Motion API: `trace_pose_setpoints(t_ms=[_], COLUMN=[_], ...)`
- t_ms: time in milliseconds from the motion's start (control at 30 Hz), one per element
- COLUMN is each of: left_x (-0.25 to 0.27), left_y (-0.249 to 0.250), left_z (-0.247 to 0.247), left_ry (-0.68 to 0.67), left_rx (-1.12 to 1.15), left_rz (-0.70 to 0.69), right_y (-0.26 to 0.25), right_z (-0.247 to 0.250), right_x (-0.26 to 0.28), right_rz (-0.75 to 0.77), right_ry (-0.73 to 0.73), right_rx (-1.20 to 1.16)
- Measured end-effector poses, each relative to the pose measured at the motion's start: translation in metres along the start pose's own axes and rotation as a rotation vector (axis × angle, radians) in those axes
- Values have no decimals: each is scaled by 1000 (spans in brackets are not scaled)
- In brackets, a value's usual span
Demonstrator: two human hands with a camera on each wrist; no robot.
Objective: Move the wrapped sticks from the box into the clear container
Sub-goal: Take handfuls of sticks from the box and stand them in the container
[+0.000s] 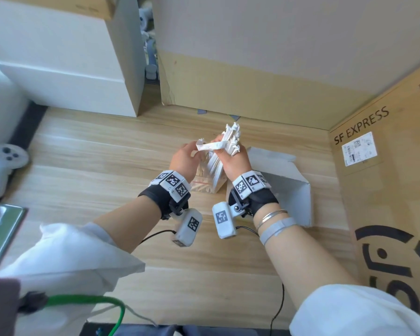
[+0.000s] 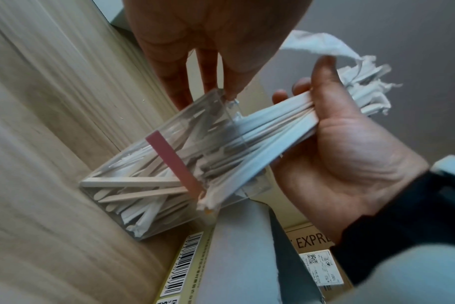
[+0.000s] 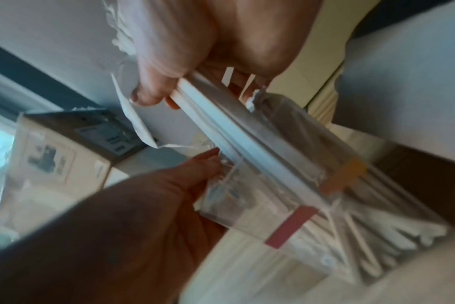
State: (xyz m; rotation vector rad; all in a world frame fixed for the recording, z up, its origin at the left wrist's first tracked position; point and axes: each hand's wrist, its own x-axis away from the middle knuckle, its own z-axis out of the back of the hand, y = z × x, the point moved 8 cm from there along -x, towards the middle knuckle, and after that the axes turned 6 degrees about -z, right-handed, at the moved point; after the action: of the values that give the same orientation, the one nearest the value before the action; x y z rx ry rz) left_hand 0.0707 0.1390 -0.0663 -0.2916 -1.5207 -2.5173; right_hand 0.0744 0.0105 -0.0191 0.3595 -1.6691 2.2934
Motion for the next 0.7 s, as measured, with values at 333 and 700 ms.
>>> trace_pose_setpoints(t_ms=[333,700], left_x=[-1,-2], left_y=[4,-2], left_z=[-1,1], left_ry=[0,-33], left_rx=[-2,61], left_rz=[-44,37], right_y=[-25,52], right_z=[16,5], right_x=[-13,-13], right_rz=[21,-259], right_ry=[111,-2], right_rx=[-72,441])
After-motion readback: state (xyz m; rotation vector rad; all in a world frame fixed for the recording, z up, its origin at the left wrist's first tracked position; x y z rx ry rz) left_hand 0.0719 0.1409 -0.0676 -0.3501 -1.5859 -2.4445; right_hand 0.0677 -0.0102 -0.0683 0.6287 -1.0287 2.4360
